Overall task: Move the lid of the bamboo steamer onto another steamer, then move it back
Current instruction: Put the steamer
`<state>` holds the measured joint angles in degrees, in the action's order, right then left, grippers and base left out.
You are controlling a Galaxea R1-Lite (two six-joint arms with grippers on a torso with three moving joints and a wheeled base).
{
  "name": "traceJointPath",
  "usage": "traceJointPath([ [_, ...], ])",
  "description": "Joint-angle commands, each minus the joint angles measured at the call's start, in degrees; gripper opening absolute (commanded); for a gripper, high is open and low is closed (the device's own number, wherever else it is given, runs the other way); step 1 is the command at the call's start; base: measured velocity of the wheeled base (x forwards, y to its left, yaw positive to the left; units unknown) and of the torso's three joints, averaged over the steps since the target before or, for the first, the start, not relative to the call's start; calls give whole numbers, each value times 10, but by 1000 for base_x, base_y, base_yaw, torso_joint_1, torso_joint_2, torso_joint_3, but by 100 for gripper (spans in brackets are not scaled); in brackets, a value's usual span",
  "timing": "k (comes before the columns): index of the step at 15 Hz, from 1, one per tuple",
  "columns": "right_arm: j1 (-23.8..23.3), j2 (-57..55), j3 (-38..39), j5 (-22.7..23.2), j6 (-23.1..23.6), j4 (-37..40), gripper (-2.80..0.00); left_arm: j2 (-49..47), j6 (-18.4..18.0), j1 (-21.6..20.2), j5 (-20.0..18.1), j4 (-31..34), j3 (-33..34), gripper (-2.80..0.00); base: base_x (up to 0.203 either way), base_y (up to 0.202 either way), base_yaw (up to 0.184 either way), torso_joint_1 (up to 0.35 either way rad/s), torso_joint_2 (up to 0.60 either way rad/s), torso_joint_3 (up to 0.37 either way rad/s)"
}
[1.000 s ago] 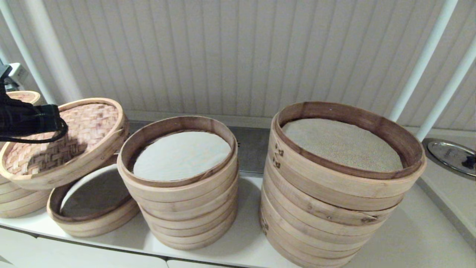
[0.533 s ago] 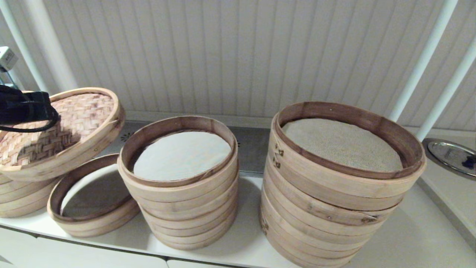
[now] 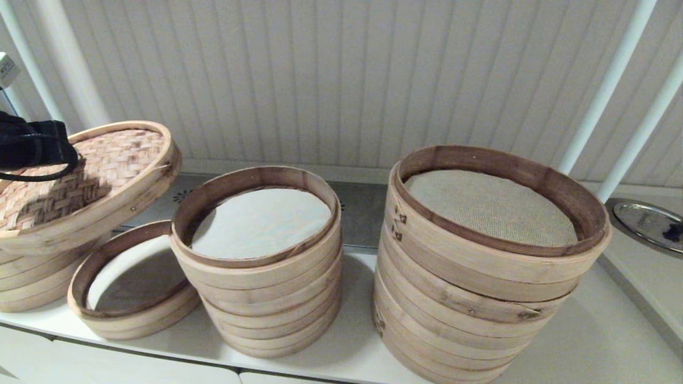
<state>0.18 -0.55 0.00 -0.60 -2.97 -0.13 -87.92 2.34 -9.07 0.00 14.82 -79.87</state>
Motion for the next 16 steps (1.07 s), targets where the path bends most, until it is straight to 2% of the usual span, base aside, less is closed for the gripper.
traceJointPath([
  [1,1,-1,2,0,0,0,-280,1,0,3,0,2,-3,-280,0,0,0,0,0,0],
  [6,0,0,1,0,0,0,-280,-10,4,43,-6,69,-61,-280,0,0,0,0,0,0],
  [13,0,0,1,0,0,0,-280,-40,7,108,4,113,-125,-280,0,0,0,0,0,0],
  [16,0,0,1,0,0,0,-280,-56,8,150,6,147,-165,-280,0,0,0,0,0,0],
])
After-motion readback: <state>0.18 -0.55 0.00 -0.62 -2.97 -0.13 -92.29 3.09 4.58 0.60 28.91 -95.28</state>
